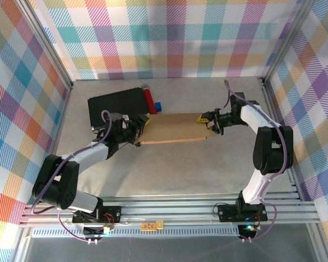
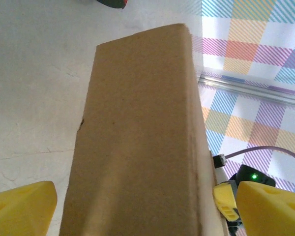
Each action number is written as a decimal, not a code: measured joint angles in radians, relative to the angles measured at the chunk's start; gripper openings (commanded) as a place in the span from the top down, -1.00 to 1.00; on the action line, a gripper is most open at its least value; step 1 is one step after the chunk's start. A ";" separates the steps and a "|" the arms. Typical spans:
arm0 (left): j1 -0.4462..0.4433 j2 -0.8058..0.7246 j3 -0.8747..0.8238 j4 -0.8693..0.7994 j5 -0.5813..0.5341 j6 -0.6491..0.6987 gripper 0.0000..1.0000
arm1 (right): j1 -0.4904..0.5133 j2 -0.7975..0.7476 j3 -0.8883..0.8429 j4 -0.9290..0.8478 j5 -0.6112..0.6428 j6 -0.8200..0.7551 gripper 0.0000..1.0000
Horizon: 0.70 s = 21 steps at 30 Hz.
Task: Fold the paper box
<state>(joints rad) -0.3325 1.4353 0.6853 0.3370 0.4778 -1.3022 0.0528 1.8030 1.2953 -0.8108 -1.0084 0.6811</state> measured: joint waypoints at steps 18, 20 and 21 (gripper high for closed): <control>-0.037 0.030 0.036 -0.024 0.044 -0.151 -0.11 | -0.013 0.102 0.050 -0.036 -0.021 -0.012 0.05; -0.044 0.028 0.050 -0.055 0.033 -0.165 0.00 | -0.014 0.111 0.065 -0.059 -0.007 -0.021 -0.10; -0.046 0.026 0.054 -0.070 0.028 -0.175 0.07 | -0.014 0.116 0.072 -0.068 -0.001 -0.027 -0.18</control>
<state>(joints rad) -0.3782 1.4612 0.7395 0.2668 0.5056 -1.4769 0.0383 1.9190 1.3674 -0.8791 -1.0092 0.6540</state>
